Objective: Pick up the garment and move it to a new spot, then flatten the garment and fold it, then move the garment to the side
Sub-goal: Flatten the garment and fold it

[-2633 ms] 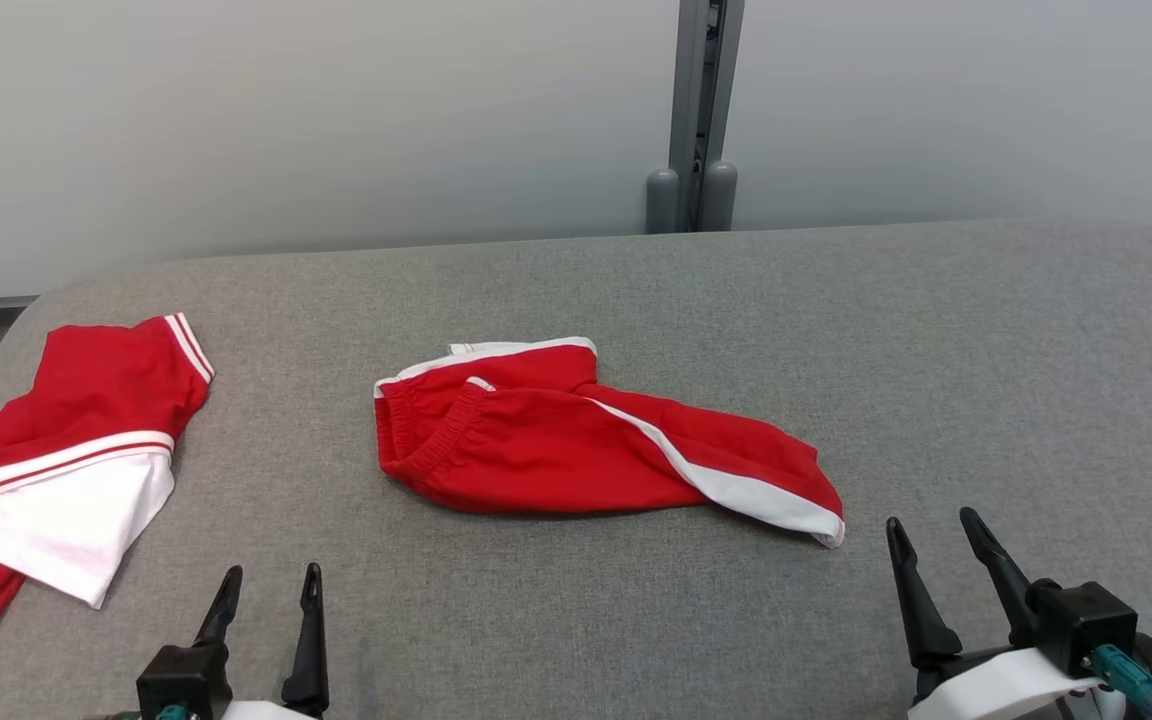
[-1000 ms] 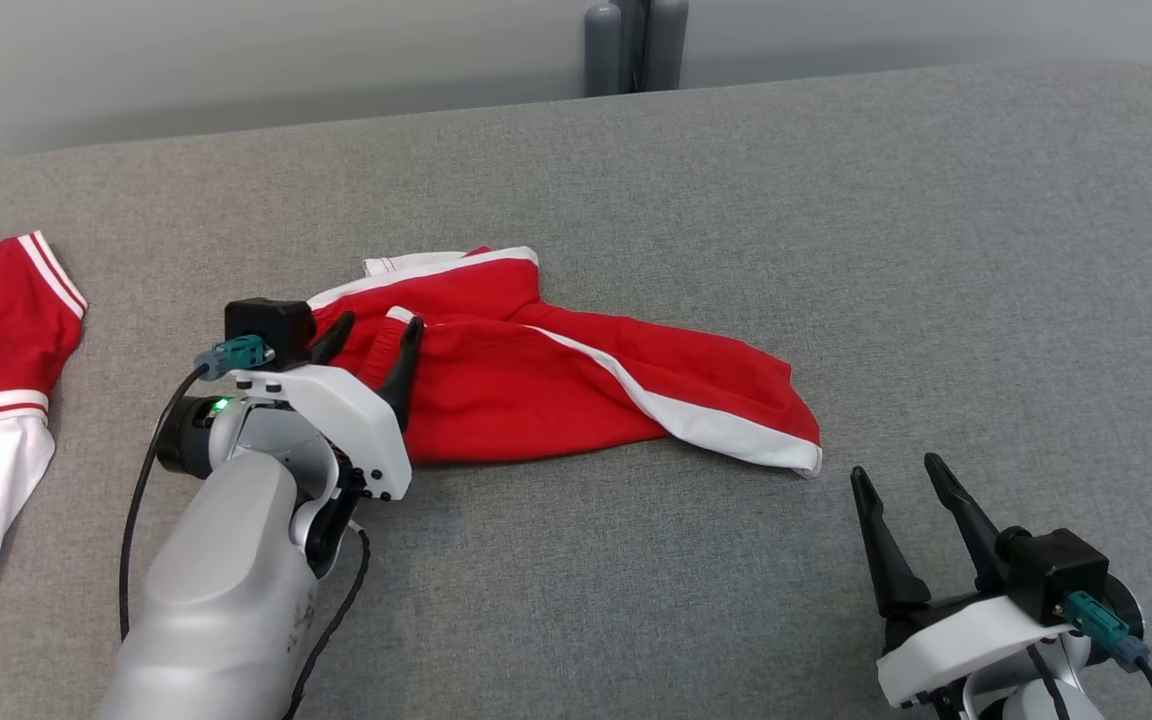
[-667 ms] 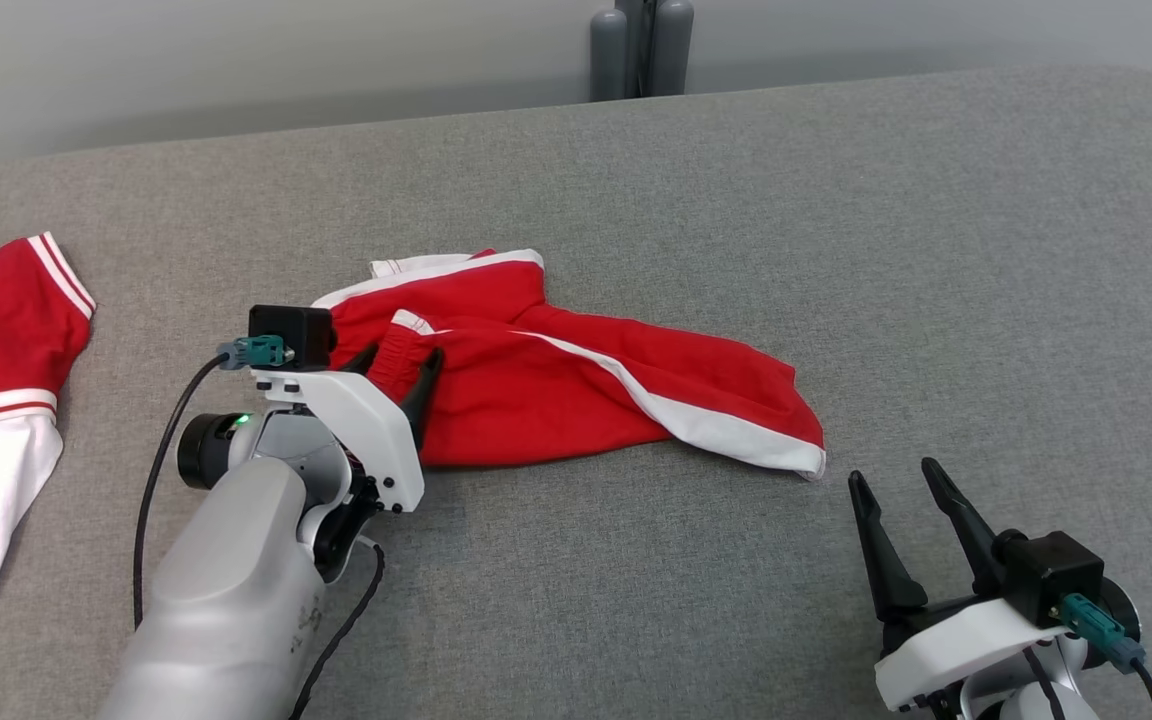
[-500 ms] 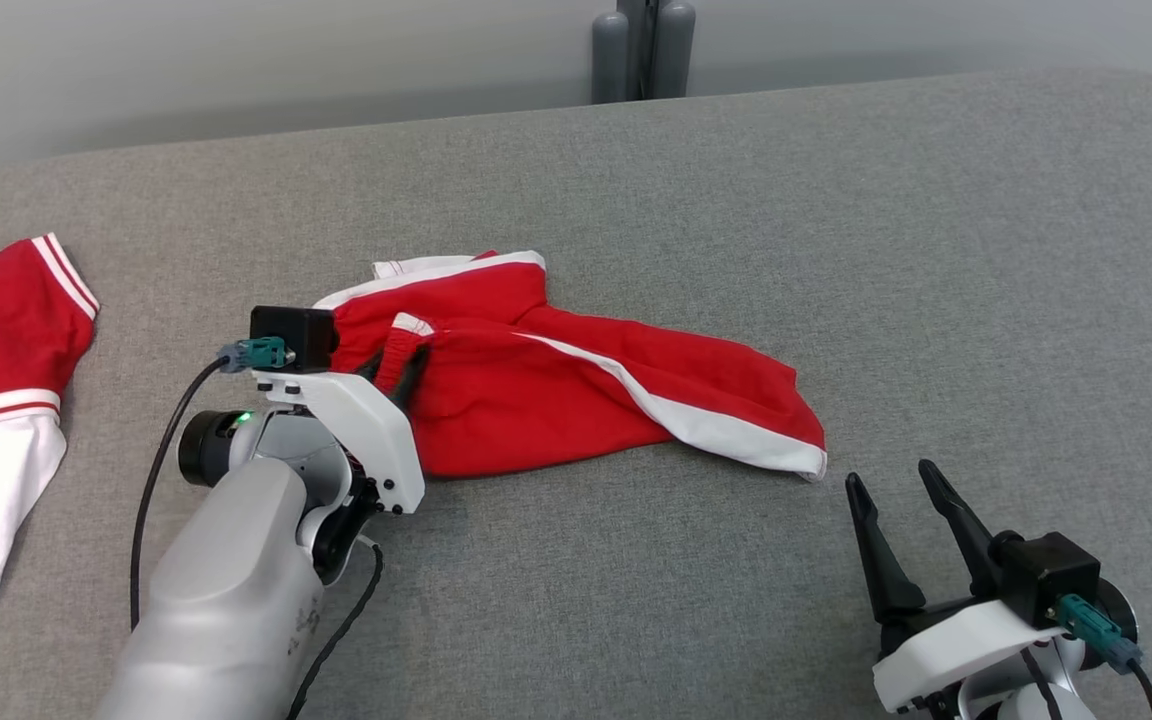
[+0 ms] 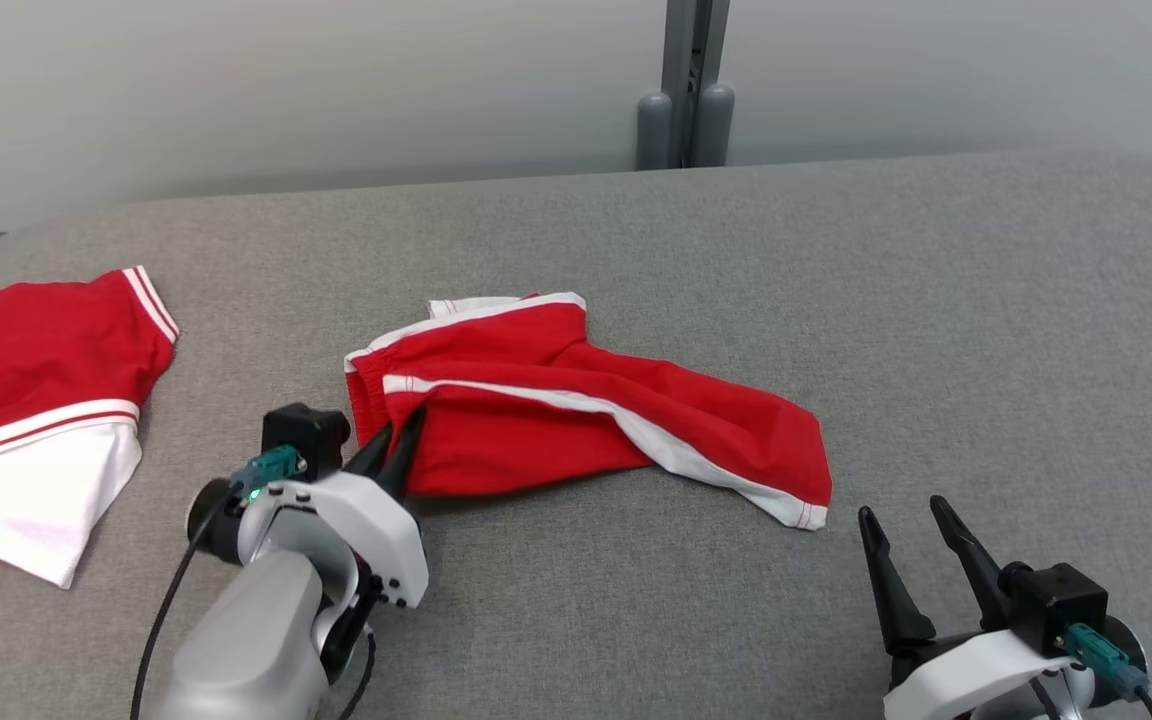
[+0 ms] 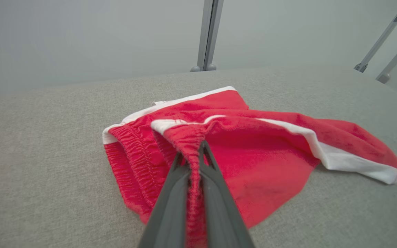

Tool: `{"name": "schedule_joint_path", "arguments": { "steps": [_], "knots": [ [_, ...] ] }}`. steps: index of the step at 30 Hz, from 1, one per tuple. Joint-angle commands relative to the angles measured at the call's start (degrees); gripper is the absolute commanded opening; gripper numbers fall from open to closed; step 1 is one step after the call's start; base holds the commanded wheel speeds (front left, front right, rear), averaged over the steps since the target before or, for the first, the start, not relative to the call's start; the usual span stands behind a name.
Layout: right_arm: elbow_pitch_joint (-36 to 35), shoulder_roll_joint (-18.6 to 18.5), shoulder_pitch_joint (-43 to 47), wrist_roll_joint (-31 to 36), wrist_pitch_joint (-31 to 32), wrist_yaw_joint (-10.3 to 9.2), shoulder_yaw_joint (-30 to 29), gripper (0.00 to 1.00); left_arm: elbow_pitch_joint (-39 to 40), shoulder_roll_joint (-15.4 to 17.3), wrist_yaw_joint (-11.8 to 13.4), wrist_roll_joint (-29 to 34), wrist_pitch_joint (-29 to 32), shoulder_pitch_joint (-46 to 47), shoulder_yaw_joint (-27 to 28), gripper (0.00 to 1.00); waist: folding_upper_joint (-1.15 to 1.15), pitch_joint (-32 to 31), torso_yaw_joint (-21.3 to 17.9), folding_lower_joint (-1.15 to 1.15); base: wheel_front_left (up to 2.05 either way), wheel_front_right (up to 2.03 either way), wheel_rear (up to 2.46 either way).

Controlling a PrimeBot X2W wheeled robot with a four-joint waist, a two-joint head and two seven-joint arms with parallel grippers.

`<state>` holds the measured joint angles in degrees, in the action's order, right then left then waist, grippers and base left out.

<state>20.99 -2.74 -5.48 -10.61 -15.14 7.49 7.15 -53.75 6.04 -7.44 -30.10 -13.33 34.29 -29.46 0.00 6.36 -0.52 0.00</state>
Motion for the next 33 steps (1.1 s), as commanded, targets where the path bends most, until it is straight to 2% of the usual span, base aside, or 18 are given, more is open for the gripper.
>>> {"name": "schedule_joint_path", "arguments": {
  "steps": [1, 6, 12, 13, 14, 15, 16, 25, 33],
  "knots": [
    [0.1, -0.3, 0.5, -0.3, 0.0, 0.01, 0.0, 1.0, 0.2, 0.5, 0.0, 0.5, -0.6, -1.3, -0.3, 0.0, 0.0, -1.3, 1.1, 0.0, 0.0, 0.0, 0.0],
    [0.4, -0.3, 1.7, -0.9, 0.0, 0.01, 0.2, 1.0, 1.9, 1.2, 0.5, 2.2, -1.8, -7.3, -0.9, 0.0, 0.0, -3.5, 2.5, 0.0, 0.0, 0.0, 0.0],
    [0.6, -0.3, 2.9, -1.1, 0.0, 0.01, 0.5, 1.0, 8.7, 2.2, 2.6, 4.4, -1.9, -16.1, 2.7, 0.02, 0.0, -5.2, 2.9, 0.0, 0.0, 0.0, 0.0],
    [0.6, -0.3, 2.9, -1.1, 0.0, 0.01, 0.5, 1.0, 9.4, 2.3, 2.9, 4.9, -1.9, -17.4, 3.2, 0.17, 0.0, -5.4, 2.9, 0.0, 0.0, 0.0, 0.0],
    [0.6, -0.3, 3.1, -1.1, 0.0, 0.01, 0.6, 1.0, 10.1, 2.4, 3.2, 5.2, -1.9, -18.6, 3.8, 0.4, 0.0, -5.5, 2.9, 0.0, 0.0, 0.0, 0.0],
    [0.6, -0.3, 3.3, -1.0, 0.0, 0.01, 0.6, 1.0, 10.8, 2.5, 3.5, 5.7, -1.9, -19.5, 4.5, 0.77, 0.0, -5.6, 2.8, 0.0, 0.0, 0.0, 0.0],
    [0.7, -0.3, 3.6, -0.9, 0.0, 0.01, 0.6, 1.0, 11.2, 2.7, 3.9, 6.2, -1.9, -20.5, 5.3, 1.0, 0.0, -5.7, 2.7, 0.0, 0.0, 0.0, 0.0],
    [0.6, -0.3, 3.7, 0.2, 0.0, 0.01, -0.3, 1.0, 18.4, 2.7, 7.7, 10.9, -1.9, -28.2, 14.5, 1.0, 0.0, -6.2, 1.0, 0.0, 0.0, 0.0, 0.0],
    [0.1, -0.3, 3.7, 0.5, 0.0, 0.01, -0.1, 1.0, 25.5, 0.5, 8.0, 15.7, -1.9, -34.4, 21.4, 1.0, 0.0, -6.2, -0.3, 0.0, 0.0, 0.0, 0.0]
  ]
}}
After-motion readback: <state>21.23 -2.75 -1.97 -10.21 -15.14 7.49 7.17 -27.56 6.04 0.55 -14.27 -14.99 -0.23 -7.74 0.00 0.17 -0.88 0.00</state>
